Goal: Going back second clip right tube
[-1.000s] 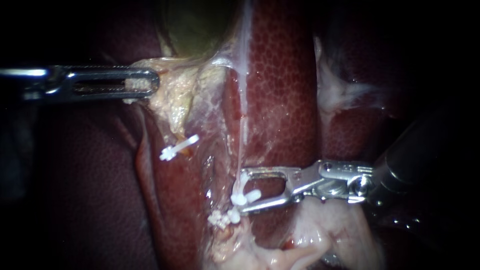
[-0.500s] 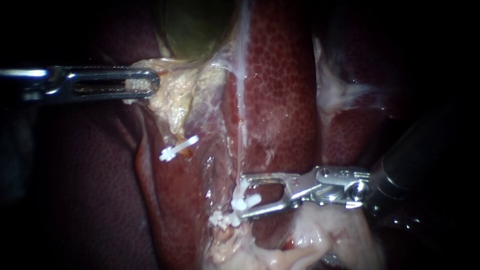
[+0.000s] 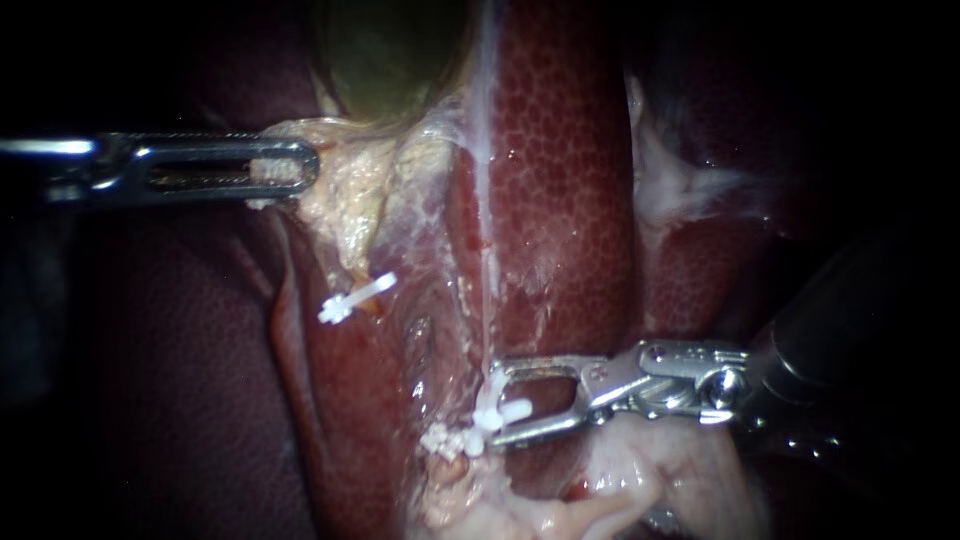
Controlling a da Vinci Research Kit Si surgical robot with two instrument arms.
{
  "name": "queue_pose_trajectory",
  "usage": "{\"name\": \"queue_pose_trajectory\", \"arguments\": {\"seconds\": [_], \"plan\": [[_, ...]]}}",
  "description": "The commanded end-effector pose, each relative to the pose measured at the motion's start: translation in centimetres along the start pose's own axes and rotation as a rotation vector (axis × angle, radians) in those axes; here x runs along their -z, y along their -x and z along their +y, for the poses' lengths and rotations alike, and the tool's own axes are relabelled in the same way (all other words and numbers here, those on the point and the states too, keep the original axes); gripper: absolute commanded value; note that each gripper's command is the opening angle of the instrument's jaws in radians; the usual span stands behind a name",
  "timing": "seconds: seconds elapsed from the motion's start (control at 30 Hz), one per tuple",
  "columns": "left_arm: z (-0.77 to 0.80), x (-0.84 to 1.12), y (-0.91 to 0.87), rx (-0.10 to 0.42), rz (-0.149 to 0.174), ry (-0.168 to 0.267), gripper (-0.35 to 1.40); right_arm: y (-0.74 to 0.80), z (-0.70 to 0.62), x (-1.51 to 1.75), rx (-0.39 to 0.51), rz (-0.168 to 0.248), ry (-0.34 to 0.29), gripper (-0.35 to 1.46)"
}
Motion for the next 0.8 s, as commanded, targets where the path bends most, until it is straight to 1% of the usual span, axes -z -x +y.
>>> {"name": "queue_pose_trajectory", "arguments": {"seconds": [0.03,0.27,0.47,0.67,0.8], "plan": [[0.0,0.0,0.0,0.0,0.0,0.0,-0.35,0.0,-0.01,0.0,-0.005,-0.001,-0.004,0.58],[0.0,0.01,0.0,0.0,0.0,0.0,-0.35,0.01,-0.05,0.02,-0.009,-0.008,-0.02,0.58],[0.0,0.01,0.0,0.0,0.0,0.0,-0.35,0.01,-0.06,0.03,-0.014,-0.009,-0.025,0.58],[0.01,0.01,0.0,0.0,0.0,-0.001,-0.35,0.08,-0.07,0.01,-0.016,-0.035,-0.023,0.58],[0.01,0.01,0.0,0.0,0.0,-0.001,-0.35,0.13,-0.07,-0.03,-0.021,-0.039,-0.034,0.58]]}}
